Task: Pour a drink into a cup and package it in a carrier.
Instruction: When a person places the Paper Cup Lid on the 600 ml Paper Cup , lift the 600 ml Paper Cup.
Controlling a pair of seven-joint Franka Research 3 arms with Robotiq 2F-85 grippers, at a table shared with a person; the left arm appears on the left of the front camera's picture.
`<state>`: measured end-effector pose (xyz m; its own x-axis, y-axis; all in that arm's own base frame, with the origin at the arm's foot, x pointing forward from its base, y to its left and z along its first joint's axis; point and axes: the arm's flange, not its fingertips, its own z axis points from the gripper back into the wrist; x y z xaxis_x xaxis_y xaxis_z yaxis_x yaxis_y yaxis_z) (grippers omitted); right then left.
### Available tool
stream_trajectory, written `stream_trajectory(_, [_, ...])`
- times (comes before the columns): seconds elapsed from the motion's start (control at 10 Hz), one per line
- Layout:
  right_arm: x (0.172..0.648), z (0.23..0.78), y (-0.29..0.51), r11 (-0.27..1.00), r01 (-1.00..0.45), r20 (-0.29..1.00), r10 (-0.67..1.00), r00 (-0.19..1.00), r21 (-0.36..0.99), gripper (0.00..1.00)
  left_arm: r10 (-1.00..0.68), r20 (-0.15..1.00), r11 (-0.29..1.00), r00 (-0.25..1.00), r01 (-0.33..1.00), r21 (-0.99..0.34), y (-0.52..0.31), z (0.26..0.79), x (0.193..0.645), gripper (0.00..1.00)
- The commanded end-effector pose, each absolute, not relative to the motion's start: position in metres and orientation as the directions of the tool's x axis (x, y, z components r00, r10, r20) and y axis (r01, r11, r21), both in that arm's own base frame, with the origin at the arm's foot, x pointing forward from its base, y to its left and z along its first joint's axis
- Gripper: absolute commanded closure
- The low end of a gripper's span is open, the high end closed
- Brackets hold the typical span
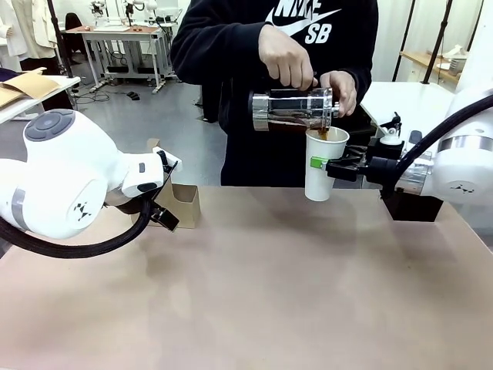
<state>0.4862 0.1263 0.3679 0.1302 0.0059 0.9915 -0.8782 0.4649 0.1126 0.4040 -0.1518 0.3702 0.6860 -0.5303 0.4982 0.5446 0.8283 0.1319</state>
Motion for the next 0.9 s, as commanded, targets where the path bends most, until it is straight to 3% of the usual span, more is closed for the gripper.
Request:
stream_trajectory(0.0, [0.4865,0.369,0.1284,0.465,-0.879,0.992,0.011,0.127,0.107,0.2,-0.53,0.499,0.828,0.686,0.545,0.131,-0.1514,0.3704,0.4038,0.0])
stream_trajectory(0.8, [0.4865,0.369,0.1284,0.465,-0.879,0.992,0.011,0.127,0.107,0.2,-0.53,0.499,0.828,0.686,0.545,0.131,-0.1514,0.3704,0.4038,0.0])
